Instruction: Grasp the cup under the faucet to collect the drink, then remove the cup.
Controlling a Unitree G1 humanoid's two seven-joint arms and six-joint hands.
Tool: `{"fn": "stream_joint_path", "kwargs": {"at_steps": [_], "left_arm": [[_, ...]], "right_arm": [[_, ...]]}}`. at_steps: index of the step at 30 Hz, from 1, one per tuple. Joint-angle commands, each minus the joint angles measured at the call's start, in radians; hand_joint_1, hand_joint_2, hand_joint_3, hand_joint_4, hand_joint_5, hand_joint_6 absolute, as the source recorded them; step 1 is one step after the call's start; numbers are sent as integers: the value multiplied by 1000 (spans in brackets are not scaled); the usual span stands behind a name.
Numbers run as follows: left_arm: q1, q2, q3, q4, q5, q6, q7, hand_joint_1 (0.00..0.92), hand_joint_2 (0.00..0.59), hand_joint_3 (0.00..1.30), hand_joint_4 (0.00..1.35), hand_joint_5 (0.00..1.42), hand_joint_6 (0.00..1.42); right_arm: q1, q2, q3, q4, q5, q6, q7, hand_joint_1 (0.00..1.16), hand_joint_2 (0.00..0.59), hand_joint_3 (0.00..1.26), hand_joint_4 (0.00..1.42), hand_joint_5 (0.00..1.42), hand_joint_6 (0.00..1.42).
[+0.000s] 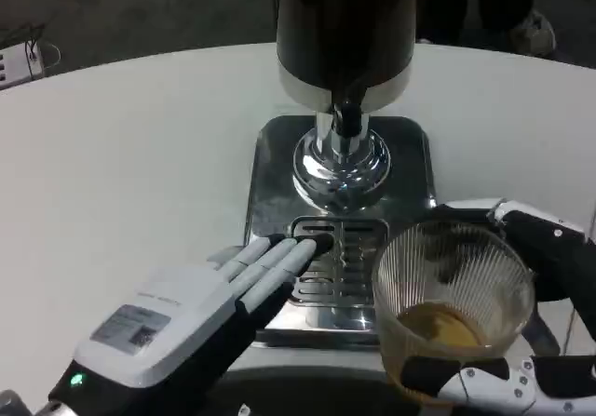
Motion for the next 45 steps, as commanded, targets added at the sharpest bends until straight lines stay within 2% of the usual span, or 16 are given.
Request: {"fn": "stream_joint_path", "kwargs": {"at_steps": [1,7,25,45], "left_arm": [[26,6,7,-62,45,41,-33,0,67,0,0,0,13],[59,-1,20,-105,72,73,-40,0,67,0,0,0,2],[100,0,36,-110,57,64,-37,0,70,0,0,0,0],[130,4,52,-123,44,60,-42,0,70,0,0,0,0]], "right_arm": [[16,-9,-41,-57,40,-51,24,970,224,1097,1347,1424,1424],[40,-7,-58,-86,45,-59,41,967,223,1098,1350,1424,1424],[74,18,-40,-123,18,-49,44,952,231,1098,1350,1424,1424],[105,21,-42,-143,15,-55,45,949,231,1098,1350,1424,1424]]}}
